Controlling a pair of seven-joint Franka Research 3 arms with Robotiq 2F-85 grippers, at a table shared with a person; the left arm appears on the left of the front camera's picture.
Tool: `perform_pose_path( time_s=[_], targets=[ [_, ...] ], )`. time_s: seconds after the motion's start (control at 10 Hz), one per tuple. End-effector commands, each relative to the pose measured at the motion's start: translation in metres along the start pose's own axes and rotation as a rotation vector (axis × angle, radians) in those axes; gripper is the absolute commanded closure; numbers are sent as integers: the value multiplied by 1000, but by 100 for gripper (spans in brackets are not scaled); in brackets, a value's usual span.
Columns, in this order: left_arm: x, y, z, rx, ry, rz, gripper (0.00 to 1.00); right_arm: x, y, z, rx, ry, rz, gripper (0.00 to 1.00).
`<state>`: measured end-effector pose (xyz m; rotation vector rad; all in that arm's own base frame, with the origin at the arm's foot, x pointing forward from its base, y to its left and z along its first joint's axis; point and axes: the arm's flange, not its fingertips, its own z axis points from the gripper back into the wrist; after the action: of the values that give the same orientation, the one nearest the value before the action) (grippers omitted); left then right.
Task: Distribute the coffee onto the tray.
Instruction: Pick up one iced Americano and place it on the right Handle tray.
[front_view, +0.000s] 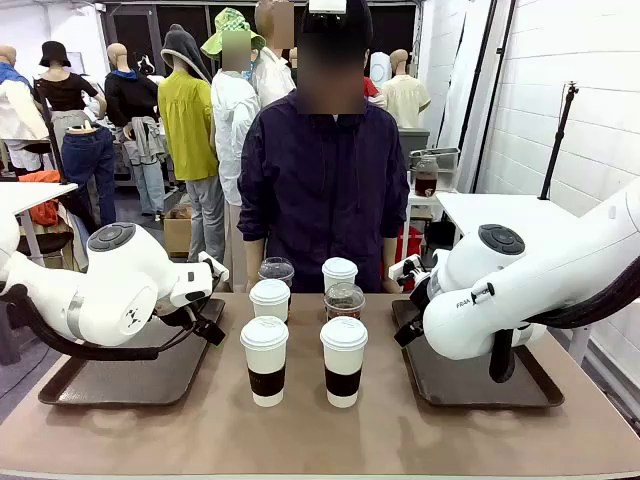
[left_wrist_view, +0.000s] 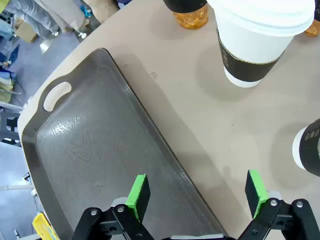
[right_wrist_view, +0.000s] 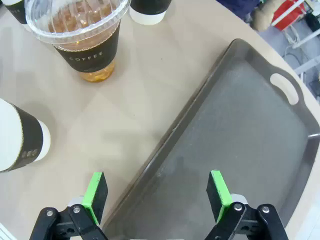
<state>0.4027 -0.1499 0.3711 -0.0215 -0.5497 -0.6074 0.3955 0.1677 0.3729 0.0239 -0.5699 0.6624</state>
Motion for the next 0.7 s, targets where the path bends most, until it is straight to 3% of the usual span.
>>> perform_pose_path(
  time_s=[0.0,0.6],
  targets=[
    [0,0,0,0,0,0,0,0,0,0,-1,-2,0,0],
    [0,0,0,0,0,0,0,0,0,0,-1,-2,0,0]
  ],
)
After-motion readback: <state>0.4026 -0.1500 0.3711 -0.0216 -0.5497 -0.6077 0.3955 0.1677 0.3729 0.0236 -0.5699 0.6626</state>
